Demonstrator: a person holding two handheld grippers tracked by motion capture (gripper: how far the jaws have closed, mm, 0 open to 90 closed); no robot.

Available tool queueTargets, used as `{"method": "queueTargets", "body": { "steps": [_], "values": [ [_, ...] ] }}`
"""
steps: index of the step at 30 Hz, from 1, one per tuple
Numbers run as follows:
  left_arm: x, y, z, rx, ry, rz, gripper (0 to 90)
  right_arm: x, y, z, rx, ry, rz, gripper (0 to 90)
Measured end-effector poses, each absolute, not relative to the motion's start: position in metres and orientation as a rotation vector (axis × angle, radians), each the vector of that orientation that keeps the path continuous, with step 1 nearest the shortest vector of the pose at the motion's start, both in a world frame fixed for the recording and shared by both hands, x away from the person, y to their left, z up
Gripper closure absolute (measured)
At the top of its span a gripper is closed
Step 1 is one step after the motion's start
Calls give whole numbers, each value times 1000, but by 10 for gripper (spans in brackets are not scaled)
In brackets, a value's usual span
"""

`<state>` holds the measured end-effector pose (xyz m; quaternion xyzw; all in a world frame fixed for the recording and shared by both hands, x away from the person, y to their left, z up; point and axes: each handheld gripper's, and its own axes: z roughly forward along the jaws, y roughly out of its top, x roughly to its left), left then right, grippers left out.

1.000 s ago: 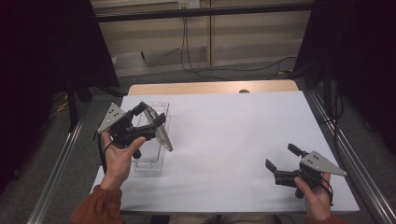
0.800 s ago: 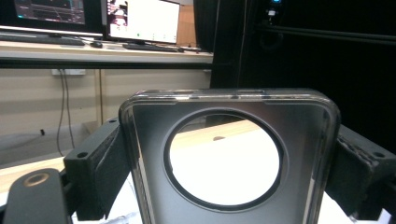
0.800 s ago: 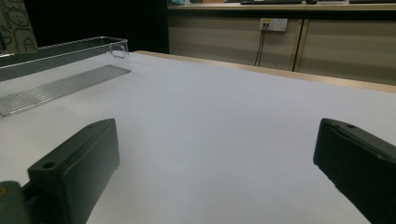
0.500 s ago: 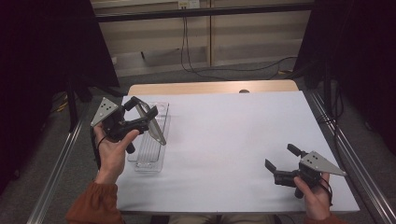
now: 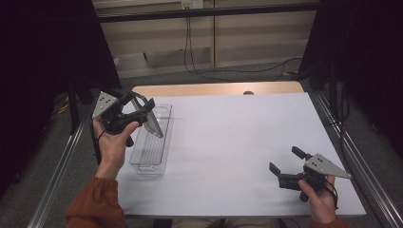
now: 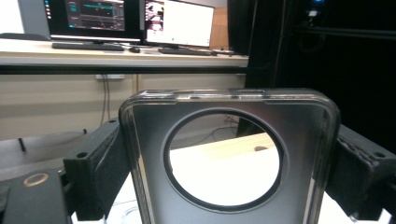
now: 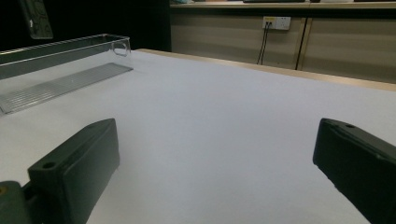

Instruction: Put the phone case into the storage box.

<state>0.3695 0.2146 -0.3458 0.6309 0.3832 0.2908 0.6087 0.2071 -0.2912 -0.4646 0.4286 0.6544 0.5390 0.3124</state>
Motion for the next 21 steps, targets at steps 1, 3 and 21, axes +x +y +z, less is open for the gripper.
{"method": "queueTargets", "body": {
  "steps": [1,3,21],
  "values": [
    [372,215,-346,1457,886,676,120,207,-291,-465,1130,1727,1422,1],
    [375,215,-347,1449,893,688,120,207,-291,-465,1137,1722,1428,2],
    [408,206,-357,1492,932,754,119,207,-291,-465,1122,1736,1426,4]
  ]
}}
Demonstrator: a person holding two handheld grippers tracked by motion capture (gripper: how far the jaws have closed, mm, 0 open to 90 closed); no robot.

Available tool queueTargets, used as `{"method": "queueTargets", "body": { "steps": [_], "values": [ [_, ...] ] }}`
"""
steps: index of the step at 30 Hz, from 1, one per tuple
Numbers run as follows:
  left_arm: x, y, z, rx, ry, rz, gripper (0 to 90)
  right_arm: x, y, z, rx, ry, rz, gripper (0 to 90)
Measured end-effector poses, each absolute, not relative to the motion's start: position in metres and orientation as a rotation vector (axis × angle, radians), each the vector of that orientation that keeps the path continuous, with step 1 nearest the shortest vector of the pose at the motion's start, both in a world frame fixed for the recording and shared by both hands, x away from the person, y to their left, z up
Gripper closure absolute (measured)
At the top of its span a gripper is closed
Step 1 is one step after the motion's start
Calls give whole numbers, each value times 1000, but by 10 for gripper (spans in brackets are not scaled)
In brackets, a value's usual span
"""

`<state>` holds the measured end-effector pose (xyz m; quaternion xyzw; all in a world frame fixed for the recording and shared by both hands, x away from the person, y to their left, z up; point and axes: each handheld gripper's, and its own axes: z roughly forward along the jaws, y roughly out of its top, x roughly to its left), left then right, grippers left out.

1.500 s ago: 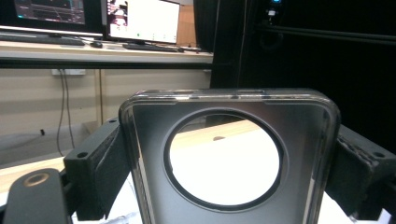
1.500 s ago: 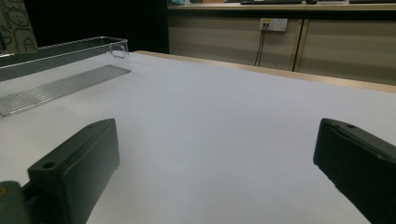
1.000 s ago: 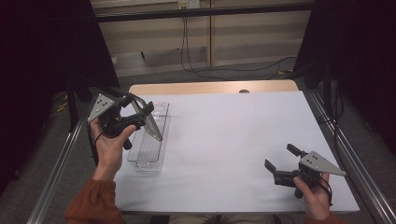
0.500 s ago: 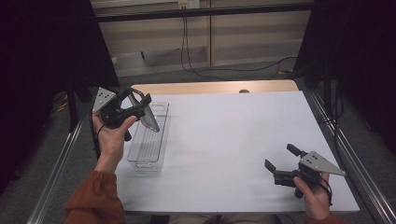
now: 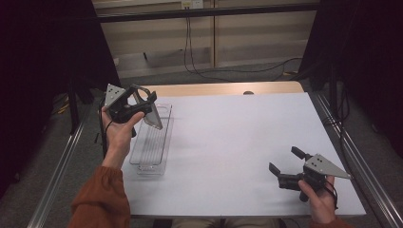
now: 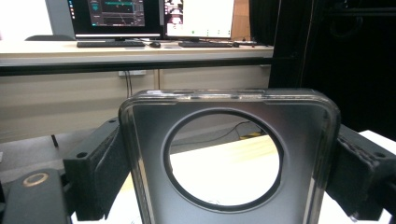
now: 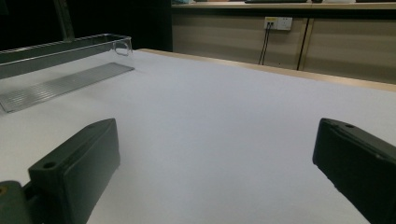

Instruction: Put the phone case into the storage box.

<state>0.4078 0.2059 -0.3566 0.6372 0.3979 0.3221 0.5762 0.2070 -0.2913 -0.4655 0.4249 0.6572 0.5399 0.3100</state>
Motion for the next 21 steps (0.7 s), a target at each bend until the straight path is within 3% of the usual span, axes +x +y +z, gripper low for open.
{"method": "queueTargets", "body": {
  "steps": [21],
  "values": [
    [429,200,-370,1479,983,803,119,207,-291,-467,1117,1740,1427,6]
  ]
}}
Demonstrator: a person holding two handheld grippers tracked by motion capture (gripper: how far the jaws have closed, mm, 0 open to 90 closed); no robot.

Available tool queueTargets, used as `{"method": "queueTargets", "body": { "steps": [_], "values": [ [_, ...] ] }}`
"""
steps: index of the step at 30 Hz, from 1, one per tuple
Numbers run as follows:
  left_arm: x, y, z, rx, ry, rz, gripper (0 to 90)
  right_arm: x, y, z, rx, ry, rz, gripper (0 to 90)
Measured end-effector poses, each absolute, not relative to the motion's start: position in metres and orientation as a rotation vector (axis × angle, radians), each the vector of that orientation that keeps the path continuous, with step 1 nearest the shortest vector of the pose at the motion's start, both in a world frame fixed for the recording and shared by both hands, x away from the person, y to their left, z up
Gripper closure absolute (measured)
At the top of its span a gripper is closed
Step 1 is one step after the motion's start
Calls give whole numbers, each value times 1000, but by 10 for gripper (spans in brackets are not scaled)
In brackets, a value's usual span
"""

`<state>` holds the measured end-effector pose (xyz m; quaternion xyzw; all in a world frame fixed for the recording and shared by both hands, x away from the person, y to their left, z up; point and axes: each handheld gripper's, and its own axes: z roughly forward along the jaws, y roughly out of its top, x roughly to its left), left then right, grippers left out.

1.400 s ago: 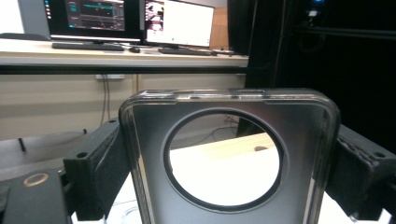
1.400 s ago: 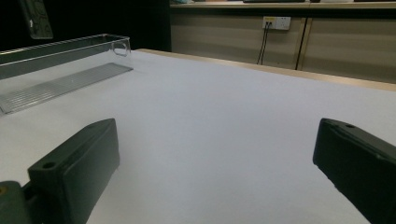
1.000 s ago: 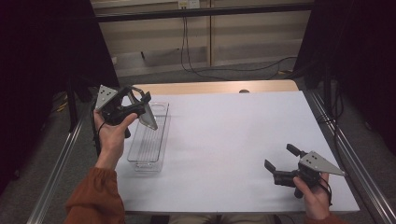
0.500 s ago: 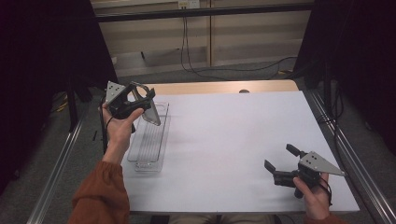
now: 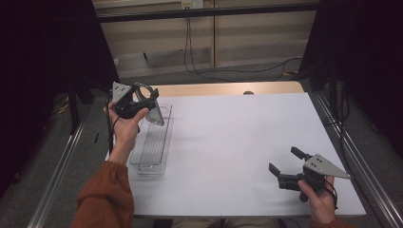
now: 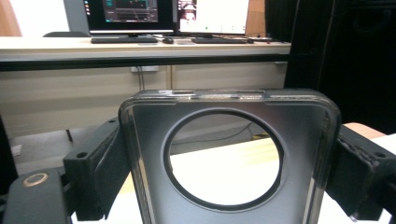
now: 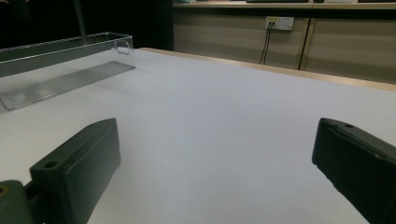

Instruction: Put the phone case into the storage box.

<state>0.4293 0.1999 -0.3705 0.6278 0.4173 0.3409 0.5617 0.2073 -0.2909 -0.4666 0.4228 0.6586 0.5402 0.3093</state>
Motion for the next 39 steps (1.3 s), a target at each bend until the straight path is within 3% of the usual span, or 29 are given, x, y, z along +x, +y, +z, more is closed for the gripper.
{"method": "queueTargets", "body": {
  "steps": [39],
  "values": [
    [479,187,-415,1523,1092,816,119,208,-290,-471,1107,1782,1435,2]
  ]
}}
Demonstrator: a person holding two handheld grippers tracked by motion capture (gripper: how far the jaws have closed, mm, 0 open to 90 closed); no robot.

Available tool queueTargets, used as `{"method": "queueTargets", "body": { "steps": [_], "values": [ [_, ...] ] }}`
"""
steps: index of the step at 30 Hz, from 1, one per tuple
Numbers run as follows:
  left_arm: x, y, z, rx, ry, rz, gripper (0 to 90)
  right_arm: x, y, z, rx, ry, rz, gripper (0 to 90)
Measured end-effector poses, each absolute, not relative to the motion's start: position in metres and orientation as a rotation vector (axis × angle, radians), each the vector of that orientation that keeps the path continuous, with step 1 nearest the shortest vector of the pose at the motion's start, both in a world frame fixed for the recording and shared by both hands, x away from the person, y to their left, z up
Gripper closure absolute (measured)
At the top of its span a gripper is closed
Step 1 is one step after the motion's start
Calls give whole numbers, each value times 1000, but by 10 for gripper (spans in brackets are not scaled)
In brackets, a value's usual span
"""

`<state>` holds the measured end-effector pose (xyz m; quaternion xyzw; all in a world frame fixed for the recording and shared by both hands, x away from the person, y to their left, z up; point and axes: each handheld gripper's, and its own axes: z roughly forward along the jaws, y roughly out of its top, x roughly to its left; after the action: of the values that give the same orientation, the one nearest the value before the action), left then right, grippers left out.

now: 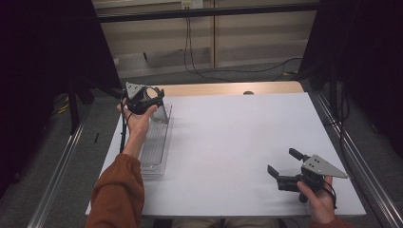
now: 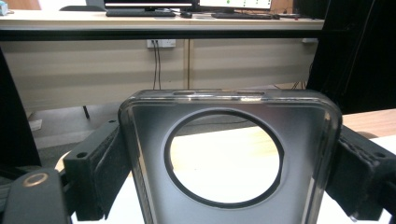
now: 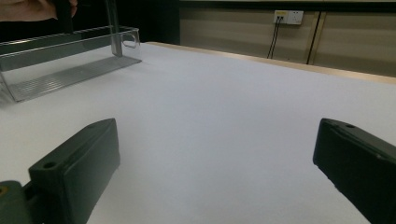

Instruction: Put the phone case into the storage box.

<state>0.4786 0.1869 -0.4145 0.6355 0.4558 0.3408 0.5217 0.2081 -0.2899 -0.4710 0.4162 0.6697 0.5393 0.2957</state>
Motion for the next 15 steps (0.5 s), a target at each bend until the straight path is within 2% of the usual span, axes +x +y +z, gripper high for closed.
{"method": "queueTargets", "body": {
  "steps": [15],
  "values": [
    [485,183,-420,1530,1113,827,118,208,-290,-473,1102,1798,1431,2]
  ]
}}
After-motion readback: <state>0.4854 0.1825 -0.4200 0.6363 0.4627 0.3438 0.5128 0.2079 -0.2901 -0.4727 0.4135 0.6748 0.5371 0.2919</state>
